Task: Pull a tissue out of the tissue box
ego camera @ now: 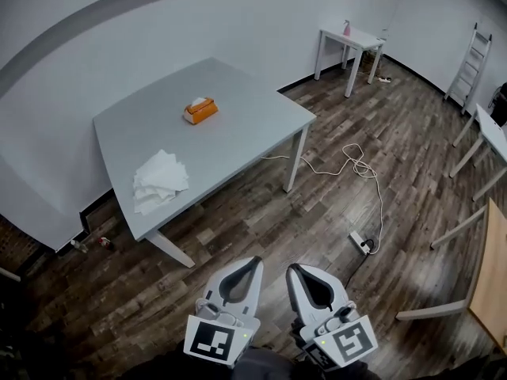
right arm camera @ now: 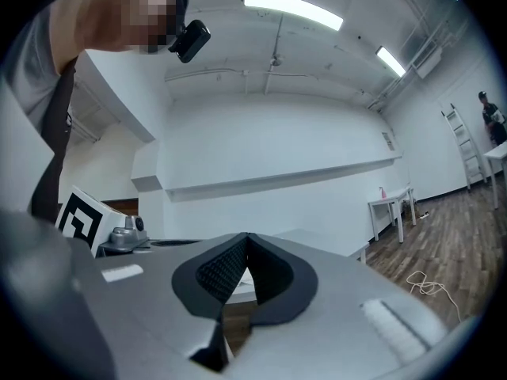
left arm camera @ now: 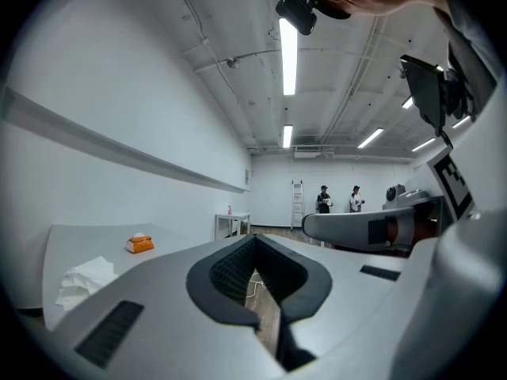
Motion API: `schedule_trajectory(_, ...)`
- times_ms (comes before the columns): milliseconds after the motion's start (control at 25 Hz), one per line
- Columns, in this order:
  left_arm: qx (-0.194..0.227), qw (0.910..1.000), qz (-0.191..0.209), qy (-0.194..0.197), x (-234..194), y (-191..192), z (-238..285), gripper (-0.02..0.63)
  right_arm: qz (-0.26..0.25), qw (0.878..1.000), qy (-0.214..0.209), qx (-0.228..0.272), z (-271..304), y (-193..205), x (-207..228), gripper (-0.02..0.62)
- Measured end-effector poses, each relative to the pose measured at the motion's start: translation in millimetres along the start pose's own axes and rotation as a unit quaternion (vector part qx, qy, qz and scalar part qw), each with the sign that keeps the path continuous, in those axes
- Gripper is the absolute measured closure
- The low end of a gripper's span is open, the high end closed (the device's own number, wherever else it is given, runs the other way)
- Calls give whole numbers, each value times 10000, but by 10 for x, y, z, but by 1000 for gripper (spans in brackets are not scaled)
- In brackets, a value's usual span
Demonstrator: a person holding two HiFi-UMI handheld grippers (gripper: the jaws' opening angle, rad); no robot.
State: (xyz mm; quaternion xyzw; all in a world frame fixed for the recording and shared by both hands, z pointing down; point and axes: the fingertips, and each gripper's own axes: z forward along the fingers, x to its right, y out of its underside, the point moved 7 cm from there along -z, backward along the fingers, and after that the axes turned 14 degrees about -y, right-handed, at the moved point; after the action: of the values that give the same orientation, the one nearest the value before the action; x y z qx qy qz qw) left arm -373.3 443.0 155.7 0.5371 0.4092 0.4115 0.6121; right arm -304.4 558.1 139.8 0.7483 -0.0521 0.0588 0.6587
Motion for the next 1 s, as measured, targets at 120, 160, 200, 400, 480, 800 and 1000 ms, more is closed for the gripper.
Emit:
schedule_trajectory(120, 53, 9999, -53, -86, -290, -58, 410, 606, -45, 9999, -73, -55, 415, -10, 334, 597)
schedule_trajectory(160, 51, 9999, -55, -114, -393, -68, 535, 606, -44, 9999, -93, -44, 562, -8, 437, 597)
schedule_trajectory(200, 42, 9999, -52, -128, -490, -76, 653, 606, -29, 9999, -100, -58, 703, 5, 536, 597)
schedule_trajectory(400, 14, 9999, -116, -68, -878, -122, 1139, 606, -21, 9993, -158, -338, 1326, 34, 860, 597)
schedule_trajectory(480, 16, 9998, -171, -71, -984, -150, 1290, 606, -22, 9993, -186, -329, 1511, -6, 952, 597)
schedule_trajectory(800, -74, 9995, -290, -142, -1210, -144, 1860, 606, -26, 9991, -263, -325, 1973, -50, 1469, 597)
schedule_trajectory(1000, -110, 9993, -195, -307, -1240, -141, 2338, 606, -6, 9988, -427, -226, 2207, -55, 1953, 597)
